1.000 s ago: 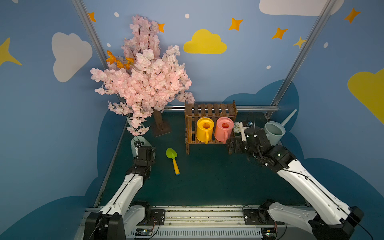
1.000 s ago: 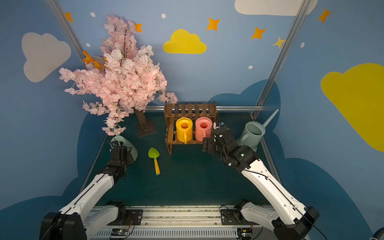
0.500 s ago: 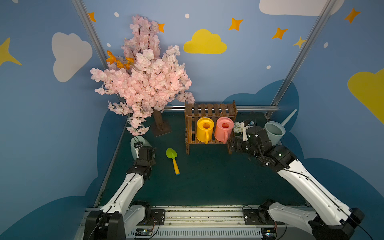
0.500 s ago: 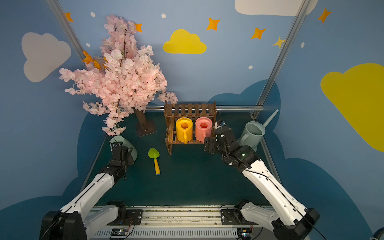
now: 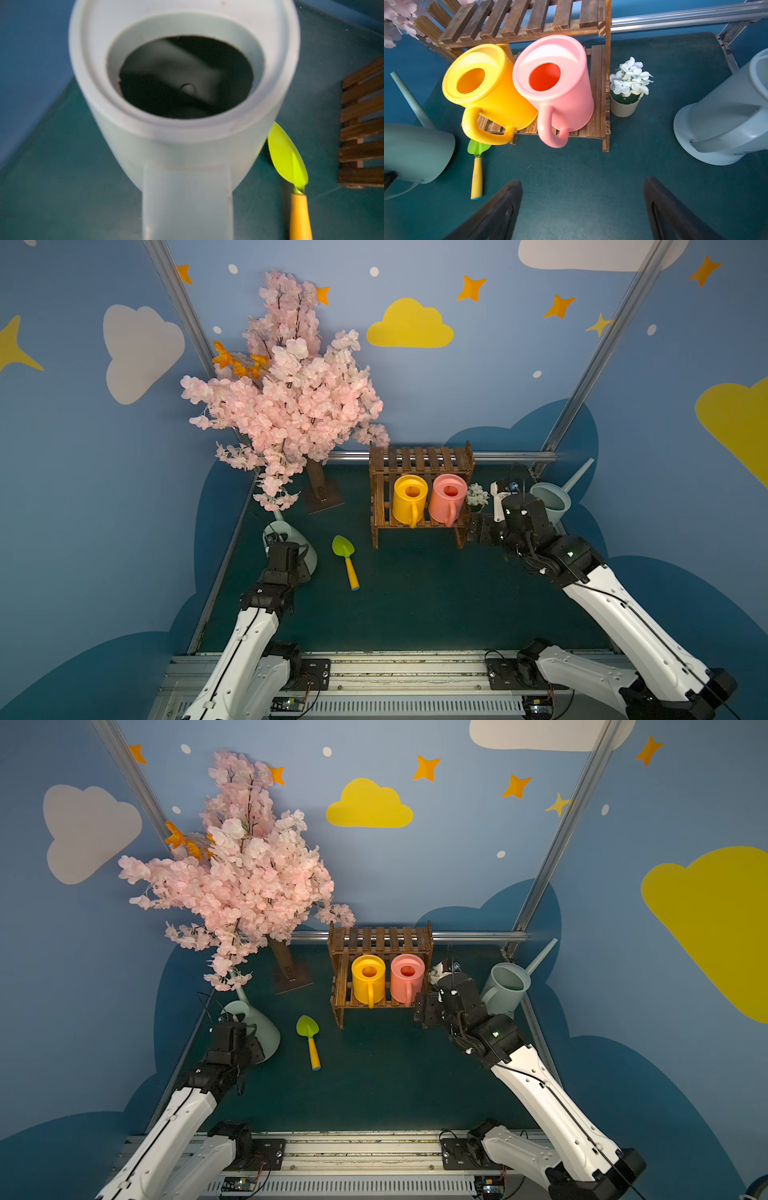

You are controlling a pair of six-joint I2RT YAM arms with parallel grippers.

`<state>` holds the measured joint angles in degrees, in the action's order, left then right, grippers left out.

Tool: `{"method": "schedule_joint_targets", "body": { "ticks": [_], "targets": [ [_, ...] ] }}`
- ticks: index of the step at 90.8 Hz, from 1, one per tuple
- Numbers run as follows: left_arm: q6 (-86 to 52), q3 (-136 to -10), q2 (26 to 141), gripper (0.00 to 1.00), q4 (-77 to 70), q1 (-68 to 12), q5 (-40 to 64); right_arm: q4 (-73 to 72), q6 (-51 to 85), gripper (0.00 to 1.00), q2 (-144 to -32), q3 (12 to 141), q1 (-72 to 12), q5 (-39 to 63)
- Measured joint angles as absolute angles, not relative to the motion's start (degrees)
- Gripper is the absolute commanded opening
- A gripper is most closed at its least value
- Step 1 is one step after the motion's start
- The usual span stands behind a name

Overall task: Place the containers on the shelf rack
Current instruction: 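Pick up a container from the center of the board, then place the container on the shelf.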

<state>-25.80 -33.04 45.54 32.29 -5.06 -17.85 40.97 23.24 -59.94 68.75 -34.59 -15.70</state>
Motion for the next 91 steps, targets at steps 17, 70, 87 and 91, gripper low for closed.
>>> {"method": "schedule_joint_targets", "body": {
  "ticks": [17,70,87,91],
  "targets": [
    [-26.15,-41.56,45.52,0.02,42.39,-5.43,-11.68,40.99,22.41,0.92,-59.0,68.23,-33.04,-15.86],
    [-20.86,-64.31,53.58,0.02,71.0,-5.91,1.87,40.95,21.58,0.92,-58.78,67.88,-28.88,-15.31],
    [-17.89,-71.18,54.61,0.02,76.34,-5.91,5.65,40.95,21.41,0.92,-58.78,67.81,-28.05,-15.03],
    [-17.04,-72.27,55.35,0.02,77.62,-5.91,7.09,40.93,21.32,0.92,-58.78,67.81,-27.83,-14.98]
  ]
}}
